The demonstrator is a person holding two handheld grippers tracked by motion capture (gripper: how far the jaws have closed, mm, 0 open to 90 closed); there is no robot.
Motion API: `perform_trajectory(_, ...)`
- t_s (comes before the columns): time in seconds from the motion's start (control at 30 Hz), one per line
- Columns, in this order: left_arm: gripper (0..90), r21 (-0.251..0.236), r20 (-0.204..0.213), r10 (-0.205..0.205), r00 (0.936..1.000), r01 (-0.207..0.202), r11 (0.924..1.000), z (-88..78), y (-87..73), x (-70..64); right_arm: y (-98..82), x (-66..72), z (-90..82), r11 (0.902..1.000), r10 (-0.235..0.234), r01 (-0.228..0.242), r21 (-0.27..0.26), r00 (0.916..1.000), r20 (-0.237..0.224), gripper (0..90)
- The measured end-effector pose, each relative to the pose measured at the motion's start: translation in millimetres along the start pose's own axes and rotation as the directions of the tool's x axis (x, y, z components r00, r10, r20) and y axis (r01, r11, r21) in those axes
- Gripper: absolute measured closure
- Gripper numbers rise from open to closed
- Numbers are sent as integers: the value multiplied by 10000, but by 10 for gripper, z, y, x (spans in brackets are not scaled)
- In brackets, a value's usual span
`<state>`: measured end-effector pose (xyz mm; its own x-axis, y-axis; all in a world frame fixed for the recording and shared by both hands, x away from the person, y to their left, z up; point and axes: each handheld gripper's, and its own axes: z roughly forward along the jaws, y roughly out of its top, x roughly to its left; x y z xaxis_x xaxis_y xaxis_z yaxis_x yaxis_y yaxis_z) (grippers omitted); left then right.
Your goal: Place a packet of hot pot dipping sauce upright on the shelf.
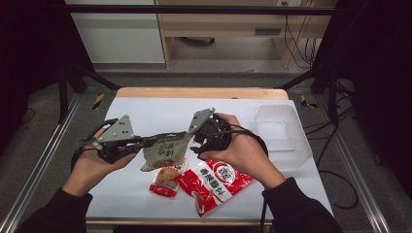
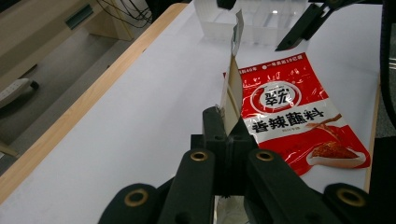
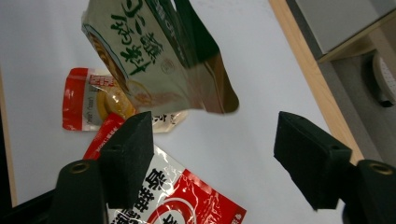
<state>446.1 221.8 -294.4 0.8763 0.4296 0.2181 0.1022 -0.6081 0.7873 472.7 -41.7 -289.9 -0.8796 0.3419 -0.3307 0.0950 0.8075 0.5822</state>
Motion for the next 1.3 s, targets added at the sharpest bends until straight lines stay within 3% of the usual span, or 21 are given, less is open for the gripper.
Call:
perform_trajectory(0.33, 900, 31, 495, 279, 9984, -281, 9996, 133, 28, -98, 5, 36, 149, 9990, -438, 433, -78, 9962, -746, 502)
perform_trajectory(0.37, 900, 20, 528, 291, 9982, -293, 9996, 143, 25, -106, 9, 52, 177, 9983, -571, 561, -131, 9936, -978, 536)
perform_trajectory(0.5, 900, 92, 675, 360, 9971, -367, 9993, 183, 24, -137, 20, 88, 223, 9976, -694, 696, -18, 9912, -1131, 599)
perform_trajectory(0.53, 900, 83, 713, 357, 9968, -364, 9993, 197, 23, -151, 22, 101, 248, 9966, -824, 825, -44, 9890, -1229, 681)
perform_trajectory(0.6, 900, 66, 746, 363, 9965, -369, 9993, 204, 23, -156, 22, 109, 261, 9968, -793, 798, -11, 9881, -1318, 704)
perform_trajectory(0.63, 900, 53, 749, 357, 9965, -362, 9993, 218, 21, -164, 17, 120, 284, 9962, -846, 865, 71, 9861, -1430, 779)
perform_trajectory(0.7, 900, 20, 756, 309, 9967, -312, 9995, 229, 8, -164, 10, 129, 303, 9963, -827, 855, 116, 9846, -1540, 820)
perform_trajectory(0.9, 900, 63, 826, 253, 9963, -259, 9996, 245, -15, -159, 19, 141, 312, 9941, -1033, 1074, 157, 9801, -1696, 835)
perform_trajectory(1.07, 900, 20, 804, 153, 9966, -155, 9999, 249, -28, -154, 38, 163, 306, 9923, -1162, 1218, 234, 9791, -1667, 900)
perform_trajectory(1.3, 900, 1, 878, 106, 9961, -106, 9999, 266, -15, -152, 42, 153, 288, 9891, -1327, 1417, 409, 9761, -1723, 900)
